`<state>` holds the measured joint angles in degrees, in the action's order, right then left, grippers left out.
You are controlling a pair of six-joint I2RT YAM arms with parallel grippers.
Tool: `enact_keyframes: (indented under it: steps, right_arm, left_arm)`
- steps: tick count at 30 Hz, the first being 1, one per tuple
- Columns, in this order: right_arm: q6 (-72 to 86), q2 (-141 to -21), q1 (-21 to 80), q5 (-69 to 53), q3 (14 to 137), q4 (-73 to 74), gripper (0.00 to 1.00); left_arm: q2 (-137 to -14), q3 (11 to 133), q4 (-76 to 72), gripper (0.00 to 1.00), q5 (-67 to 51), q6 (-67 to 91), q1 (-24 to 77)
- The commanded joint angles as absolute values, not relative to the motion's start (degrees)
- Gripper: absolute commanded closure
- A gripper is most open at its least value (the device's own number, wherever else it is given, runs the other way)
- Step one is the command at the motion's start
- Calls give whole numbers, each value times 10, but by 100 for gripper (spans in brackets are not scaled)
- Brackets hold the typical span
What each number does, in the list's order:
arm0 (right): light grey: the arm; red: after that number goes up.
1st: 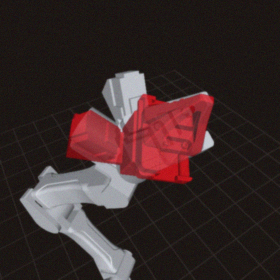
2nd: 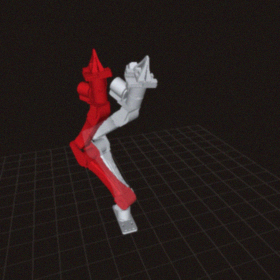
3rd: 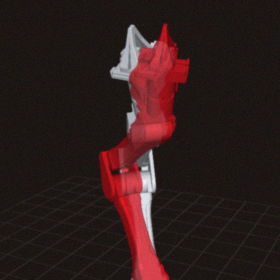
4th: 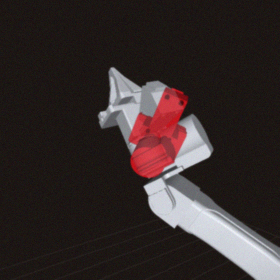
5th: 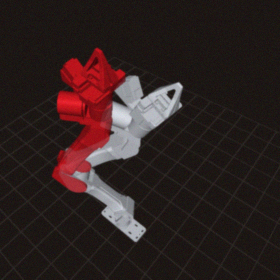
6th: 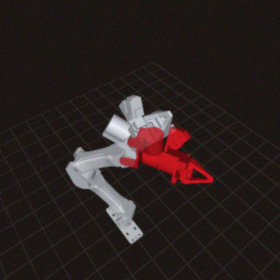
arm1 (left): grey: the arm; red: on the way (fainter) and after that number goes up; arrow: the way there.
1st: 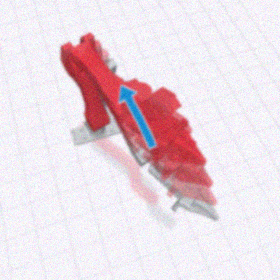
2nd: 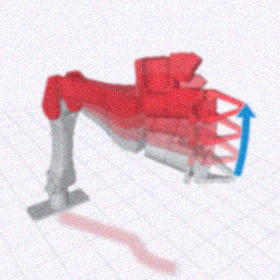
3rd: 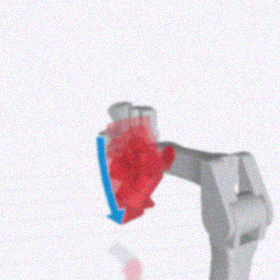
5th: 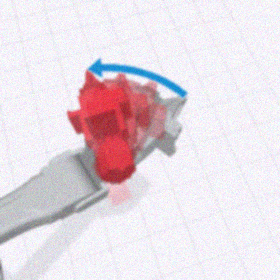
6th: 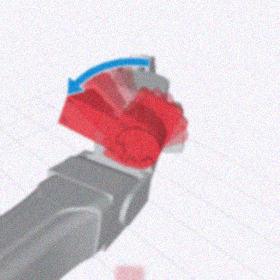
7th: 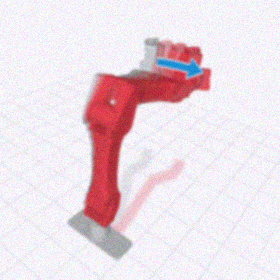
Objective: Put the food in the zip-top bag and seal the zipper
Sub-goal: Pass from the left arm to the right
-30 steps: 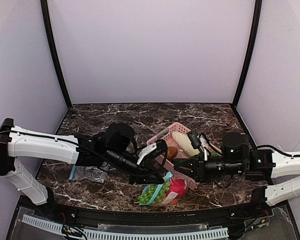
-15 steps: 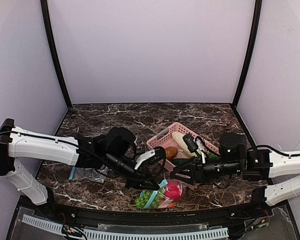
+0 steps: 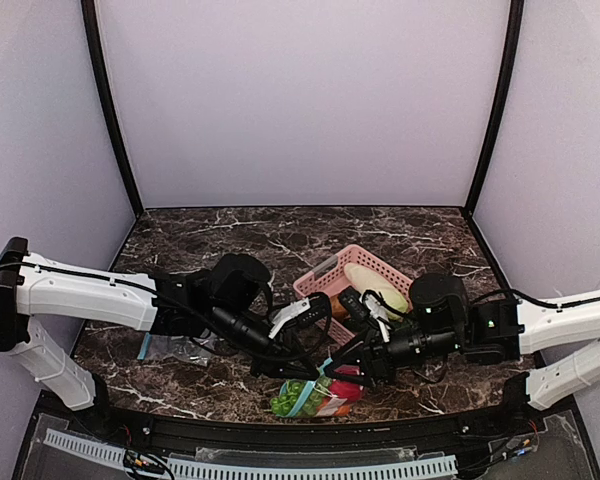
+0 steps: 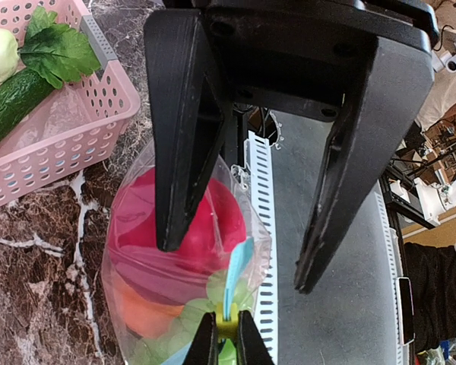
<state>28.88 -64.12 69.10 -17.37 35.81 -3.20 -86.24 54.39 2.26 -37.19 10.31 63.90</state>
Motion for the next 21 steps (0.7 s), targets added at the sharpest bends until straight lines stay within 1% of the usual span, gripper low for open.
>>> enact_keyframes:
  steps: [1,4,7,8,11,21]
  right_arm:
    - [278,-663,699,-176,381,-52,57]
    - [279,-674,702,-178,383,-57,66]
    - [280,-684,705,-177,384,-58,77]
    - [280,-685,706,-176,385,-57,82]
    - [281,-686,708,-167,382,-58,100]
    - [323,-642,699,-37,368,-27,100]
  left_arm:
    - [-841,541,26,99,-381,105,641]
    - [-839,542,28,99,-382,102,641]
    - [-838,542,31,99,-381,102,641]
    - [-837,542,31,99,-380,101,641]
    - [-834,541,33,99,-375,101,641]
    - [-827,539,60,99,-368,97,640]
